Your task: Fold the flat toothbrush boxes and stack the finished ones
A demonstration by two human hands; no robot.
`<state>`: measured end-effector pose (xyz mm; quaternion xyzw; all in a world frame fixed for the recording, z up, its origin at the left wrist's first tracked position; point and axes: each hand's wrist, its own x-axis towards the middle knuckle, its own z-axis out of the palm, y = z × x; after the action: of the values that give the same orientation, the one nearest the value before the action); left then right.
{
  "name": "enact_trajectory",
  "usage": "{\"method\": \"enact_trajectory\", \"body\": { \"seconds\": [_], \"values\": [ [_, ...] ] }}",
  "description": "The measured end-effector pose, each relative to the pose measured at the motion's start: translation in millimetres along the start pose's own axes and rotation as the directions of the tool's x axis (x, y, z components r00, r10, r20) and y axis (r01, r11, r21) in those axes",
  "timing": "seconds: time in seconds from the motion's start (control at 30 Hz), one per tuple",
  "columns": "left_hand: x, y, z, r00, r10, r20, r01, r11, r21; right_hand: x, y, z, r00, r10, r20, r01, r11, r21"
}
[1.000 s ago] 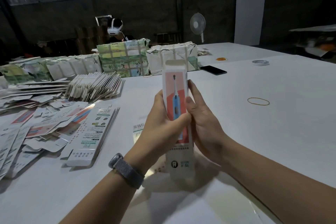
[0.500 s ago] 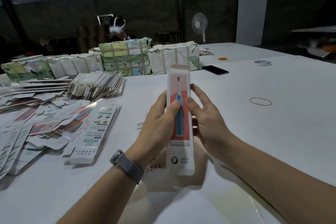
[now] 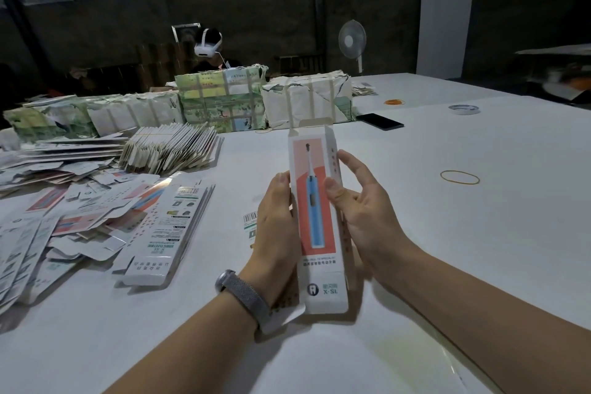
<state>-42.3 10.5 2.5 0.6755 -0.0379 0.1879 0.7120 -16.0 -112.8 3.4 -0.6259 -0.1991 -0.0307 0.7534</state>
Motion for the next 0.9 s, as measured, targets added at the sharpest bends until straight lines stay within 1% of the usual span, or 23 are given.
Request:
{"method": "enact_trajectory", "body": {
  "seconds": [0.07,0.13,0.17,0.23,0.33,0.5,0.63,0.77,0.9],
  "values": [
    [-1,-2,0,0.999,-0.049,0.001,0.049,0.997,-0.056,-1,-2,0,1.0,-0.01,-0.006,0.01,0.999,-0.031],
    [-3,-1,0,0.99,-0.135,0.027,0.138,0.982,-0.126,-1,-5,1,0.999,-0.037,-0.017,0.036,0.997,-0.068],
    [-3,0,0,0.986,-0.163,0.039,0.167,0.975,-0.144,0,-7,0,0.998,-0.053,-0.031,0.05,0.995,-0.084],
    [-2,-2,1,0.983,-0.178,0.042,0.182,0.974,-0.136,1,-9,-1,0.996,-0.075,-0.057,0.068,0.992,-0.11],
    [-1,-5,3,0.99,-0.133,0.039,0.136,0.986,-0.091,1,-11,-4,0.997,-0.071,-0.041,0.065,0.99,-0.129],
    [0,-2,5,0.998,-0.026,0.055,0.031,0.996,-0.085,-2,-15,-1,0.998,-0.05,0.047,0.055,0.994,-0.095],
    [4,9,0,0.997,0.062,0.048,-0.061,0.998,-0.022,-5,-19,0,0.994,-0.047,0.102,0.053,0.996,-0.065],
    [5,15,-5,0.995,0.101,0.02,-0.101,0.995,-0.004,-7,-18,3,0.989,-0.051,0.136,0.058,0.997,-0.054],
    [5,19,-6,0.991,0.126,0.049,-0.126,0.992,-0.01,-6,-16,3,0.988,-0.056,0.144,0.064,0.997,-0.049]
  ]
}}
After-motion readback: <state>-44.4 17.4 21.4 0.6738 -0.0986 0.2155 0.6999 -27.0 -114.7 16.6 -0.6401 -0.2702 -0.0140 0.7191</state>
